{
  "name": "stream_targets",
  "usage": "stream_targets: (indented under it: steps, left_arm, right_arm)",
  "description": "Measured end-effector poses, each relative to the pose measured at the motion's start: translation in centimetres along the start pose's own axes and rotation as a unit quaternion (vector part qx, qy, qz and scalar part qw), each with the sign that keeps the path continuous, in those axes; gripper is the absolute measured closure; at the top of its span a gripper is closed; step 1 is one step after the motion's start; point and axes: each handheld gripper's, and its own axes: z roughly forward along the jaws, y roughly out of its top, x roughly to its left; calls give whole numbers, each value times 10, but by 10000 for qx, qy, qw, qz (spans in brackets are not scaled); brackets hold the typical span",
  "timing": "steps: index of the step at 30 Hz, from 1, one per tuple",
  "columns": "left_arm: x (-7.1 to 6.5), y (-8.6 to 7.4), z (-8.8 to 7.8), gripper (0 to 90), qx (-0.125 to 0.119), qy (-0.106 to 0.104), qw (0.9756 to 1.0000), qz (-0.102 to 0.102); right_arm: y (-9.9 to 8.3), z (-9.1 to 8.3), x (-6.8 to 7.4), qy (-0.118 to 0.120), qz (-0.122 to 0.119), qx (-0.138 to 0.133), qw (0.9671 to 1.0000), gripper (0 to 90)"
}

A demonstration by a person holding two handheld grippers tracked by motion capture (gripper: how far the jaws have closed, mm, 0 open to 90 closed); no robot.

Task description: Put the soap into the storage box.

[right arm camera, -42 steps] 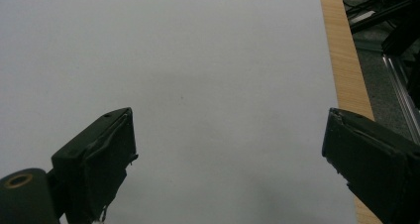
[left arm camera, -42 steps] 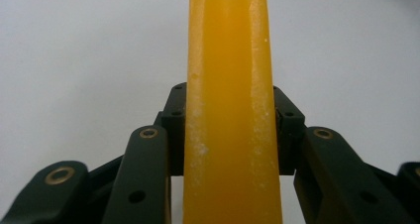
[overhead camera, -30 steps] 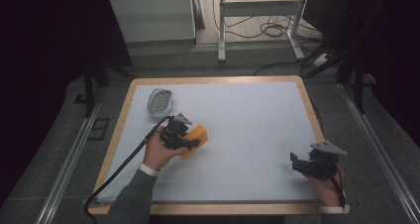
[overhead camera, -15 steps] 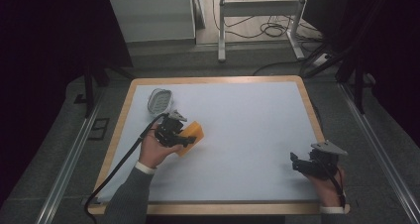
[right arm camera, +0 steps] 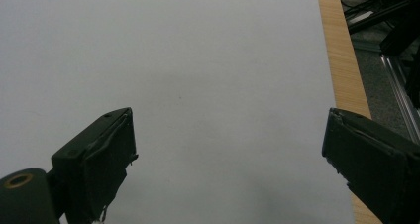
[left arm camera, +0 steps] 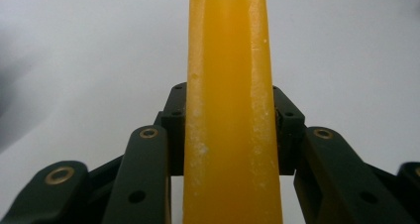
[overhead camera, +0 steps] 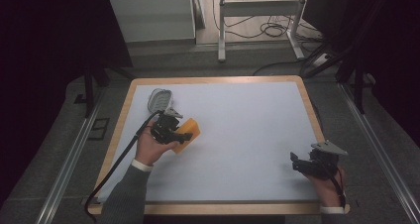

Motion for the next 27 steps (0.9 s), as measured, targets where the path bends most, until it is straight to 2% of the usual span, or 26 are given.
stream_targets:
  steps: [27]
  left_arm:
    - [22,5,-13,613,-66,205,9996,-167]
  right_arm:
    - [0,1,0,22,-1,17,10000,66]
